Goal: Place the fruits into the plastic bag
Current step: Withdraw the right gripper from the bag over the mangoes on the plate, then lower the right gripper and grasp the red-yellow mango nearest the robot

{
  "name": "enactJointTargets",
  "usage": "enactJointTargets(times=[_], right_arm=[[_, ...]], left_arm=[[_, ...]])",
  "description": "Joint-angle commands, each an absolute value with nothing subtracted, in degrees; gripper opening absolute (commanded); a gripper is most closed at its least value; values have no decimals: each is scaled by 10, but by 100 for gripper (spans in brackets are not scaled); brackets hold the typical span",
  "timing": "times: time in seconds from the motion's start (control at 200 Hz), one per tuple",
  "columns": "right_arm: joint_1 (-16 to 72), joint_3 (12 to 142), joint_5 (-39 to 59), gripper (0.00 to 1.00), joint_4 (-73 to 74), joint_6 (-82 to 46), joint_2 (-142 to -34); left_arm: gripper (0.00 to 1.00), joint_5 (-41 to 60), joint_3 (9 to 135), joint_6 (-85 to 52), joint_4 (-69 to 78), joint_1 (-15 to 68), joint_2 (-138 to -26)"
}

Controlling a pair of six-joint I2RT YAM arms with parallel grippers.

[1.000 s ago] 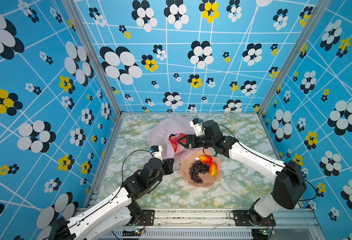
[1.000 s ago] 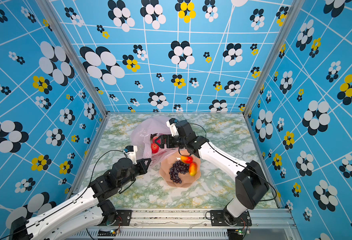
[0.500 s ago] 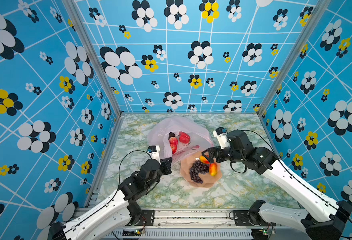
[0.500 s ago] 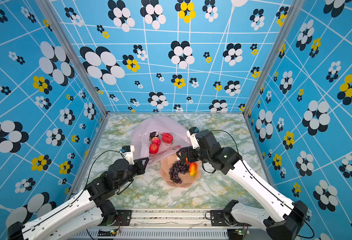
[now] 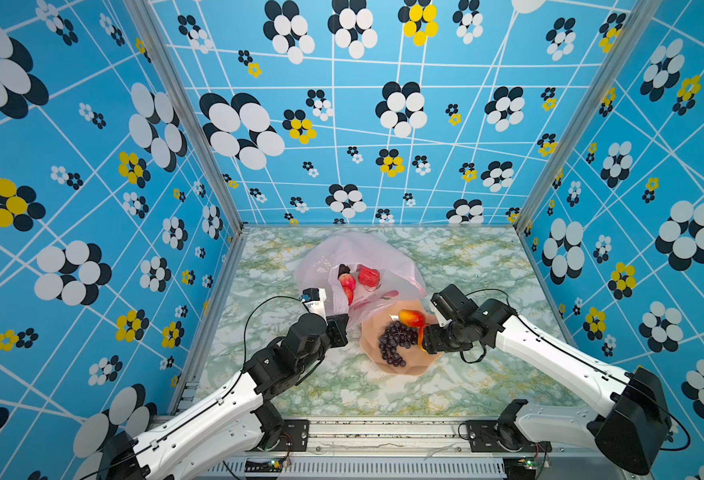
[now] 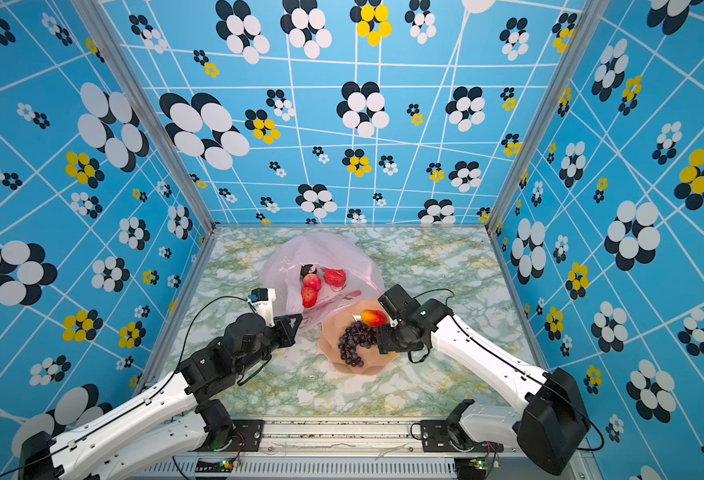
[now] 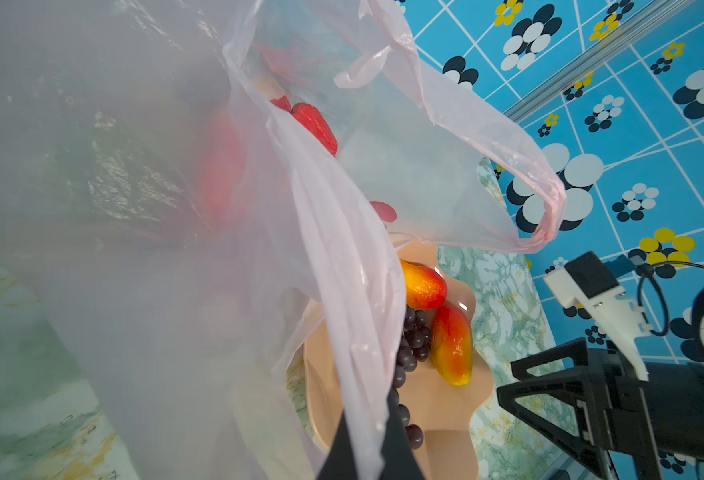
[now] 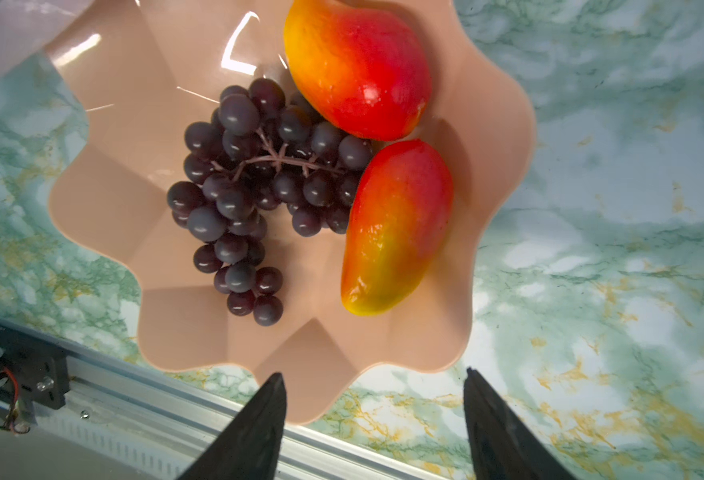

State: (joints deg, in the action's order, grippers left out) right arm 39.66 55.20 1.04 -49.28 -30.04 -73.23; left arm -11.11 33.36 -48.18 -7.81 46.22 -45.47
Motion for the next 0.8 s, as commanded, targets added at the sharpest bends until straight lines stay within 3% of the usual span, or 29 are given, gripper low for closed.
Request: enactJointTargets(times=[0.0, 0.67, 0.795], right_arm=[[395, 555, -18, 68, -476, -309, -758], [394, 573, -5, 61, -410, -306, -877], [394, 584, -2, 56, -417, -310, -883]], left_arm=[[0, -111, 353, -465, -99, 467, -443], [0, -113, 338, -473, -94, 467, -447], [0, -112, 337, -476, -95, 467, -446]])
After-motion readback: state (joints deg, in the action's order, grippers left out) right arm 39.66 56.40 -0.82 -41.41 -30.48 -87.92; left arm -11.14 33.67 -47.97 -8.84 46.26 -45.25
